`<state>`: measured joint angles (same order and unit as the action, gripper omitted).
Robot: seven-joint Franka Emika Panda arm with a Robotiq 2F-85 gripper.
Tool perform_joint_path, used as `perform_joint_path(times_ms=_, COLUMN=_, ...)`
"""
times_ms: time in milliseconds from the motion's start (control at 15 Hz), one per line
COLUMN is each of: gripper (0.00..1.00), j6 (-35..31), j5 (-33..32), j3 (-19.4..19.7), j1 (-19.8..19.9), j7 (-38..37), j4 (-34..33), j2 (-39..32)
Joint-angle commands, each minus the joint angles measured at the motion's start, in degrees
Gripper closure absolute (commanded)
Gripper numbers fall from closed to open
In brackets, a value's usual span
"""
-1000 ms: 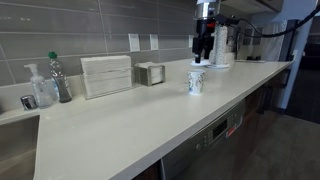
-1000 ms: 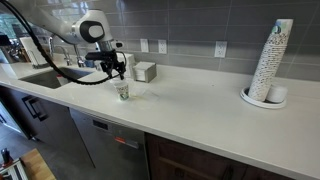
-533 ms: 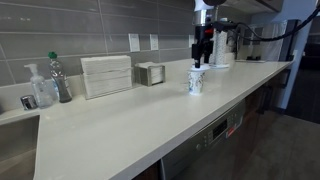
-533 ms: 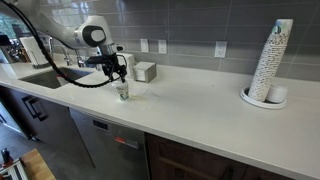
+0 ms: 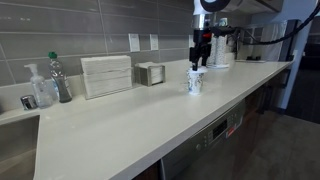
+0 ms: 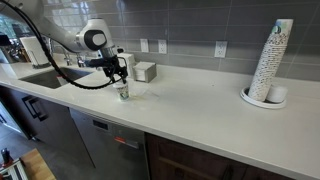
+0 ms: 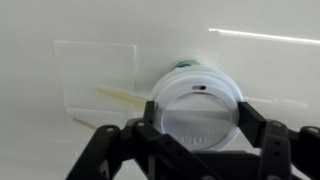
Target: Pick up the paper cup lid from the kitchen counter and place it on the paper cup
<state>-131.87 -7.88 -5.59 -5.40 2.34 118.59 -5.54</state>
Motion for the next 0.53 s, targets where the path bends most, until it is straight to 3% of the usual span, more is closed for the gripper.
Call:
perform_joint_path(times_ms=0, gripper=0.44, j6=-2.4, j5=0.9, j3=0.0, j1=-0.1, j7=0.4, j4=1.3, j2=0.5)
perform_joint_path(times_ms=467, gripper=0.44, j6=-3.0, j5=1.3, j3=0.1, j1=0.1, j7=0.6, j4=1.2, j2=0.5)
